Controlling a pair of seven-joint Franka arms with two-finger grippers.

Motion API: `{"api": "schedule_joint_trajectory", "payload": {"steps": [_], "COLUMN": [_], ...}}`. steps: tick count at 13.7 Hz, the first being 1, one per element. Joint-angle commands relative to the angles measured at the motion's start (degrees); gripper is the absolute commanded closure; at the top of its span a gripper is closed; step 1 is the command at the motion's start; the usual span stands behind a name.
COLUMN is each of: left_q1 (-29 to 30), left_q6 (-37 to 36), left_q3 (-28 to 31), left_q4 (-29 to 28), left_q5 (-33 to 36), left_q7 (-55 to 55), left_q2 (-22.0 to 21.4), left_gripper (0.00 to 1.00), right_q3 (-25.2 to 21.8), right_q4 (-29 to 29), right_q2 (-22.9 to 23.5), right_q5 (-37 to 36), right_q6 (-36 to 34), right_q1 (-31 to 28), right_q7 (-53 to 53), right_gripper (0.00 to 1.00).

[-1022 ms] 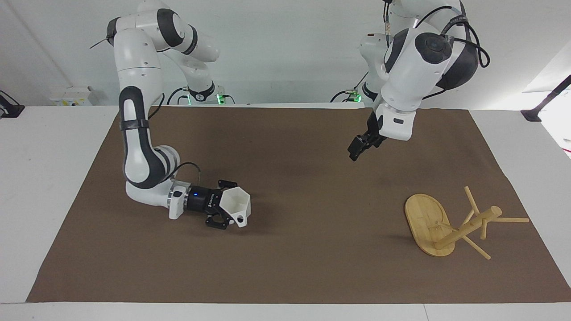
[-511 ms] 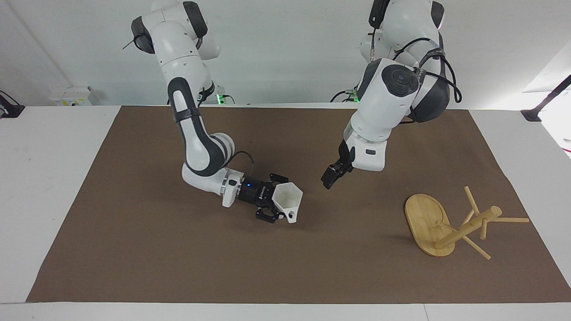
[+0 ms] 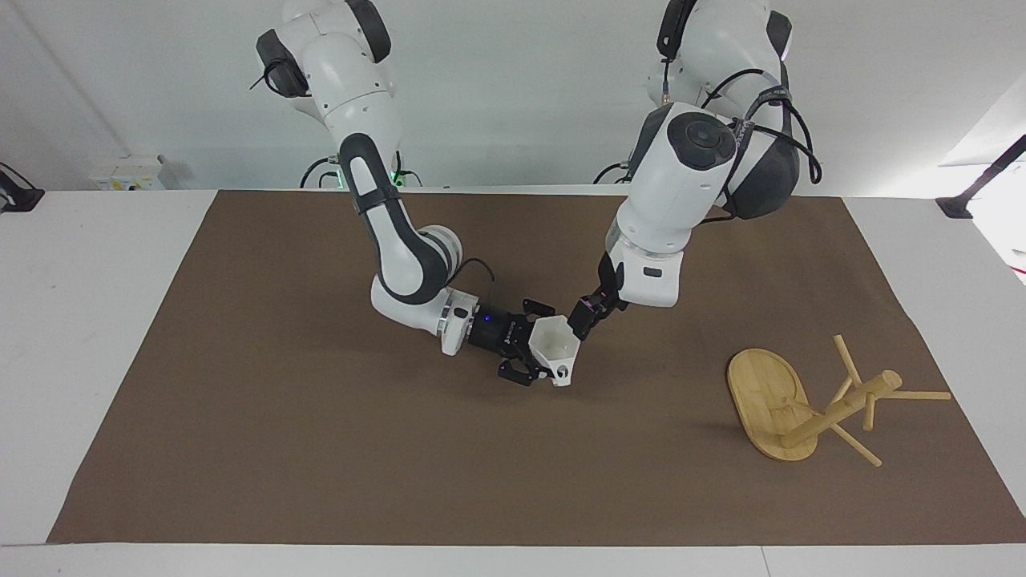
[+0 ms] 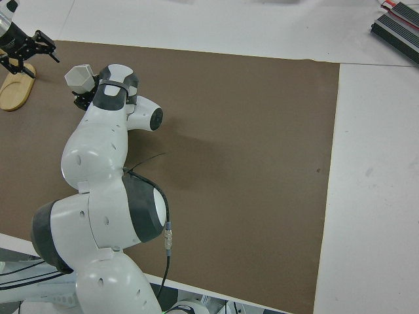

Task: Hang cup on rack
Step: 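Carry the mug toward the left gripper and let it grasp the mug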

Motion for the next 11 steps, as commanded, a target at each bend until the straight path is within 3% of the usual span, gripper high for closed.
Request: {"api": "schedule_joint_trajectory", "payload": {"steps": [1,4,8,9,10,11], "left_q1": [-2.56,-3.27,-3.71,-4.23,-4.24,-4.24], "left_q6": [4.31,6.00,8.45,9.51,9.69,9.52], "left_q3": [0.85,0.76,0.50,0.50,0.50,0.50], "left_q4": [-3.07,-3.44,-8.44,-8.88,-9.32,-9.67], "left_q5": [1.20,1.29,1.12,1.03,0.94,0.68], "left_q7": [-2.57,-2.58,-2.49,-2.49,-2.49,-2.41], "left_q2": [-1.20,-0.42,-0.69,-0.42,-0.25,-0.24], "left_gripper": [0.01,0.01,0.02,0.07,0.27,0.67], "right_q3": [0.22,0.22,0.30,0.22,0.22,0.22], "right_q4": [-0.78,-0.25,0.28,0.36,0.37,0.37], "right_q2": [-0.93,-0.84,-0.76,-0.76,-0.76,-0.76], "right_q5": [1.34,1.34,1.52,1.52,1.52,1.43], "right_q6": [0.23,2.60,2.87,2.96,2.96,2.96], "right_q1": [-0.38,0.67,0.76,0.76,0.76,0.76], "right_q7": [-1.59,-3.69,-3.70,-3.78,-3.70,-3.78], "right_gripper": [0.93,0.93,0.93,0.93,0.93,0.93]}}
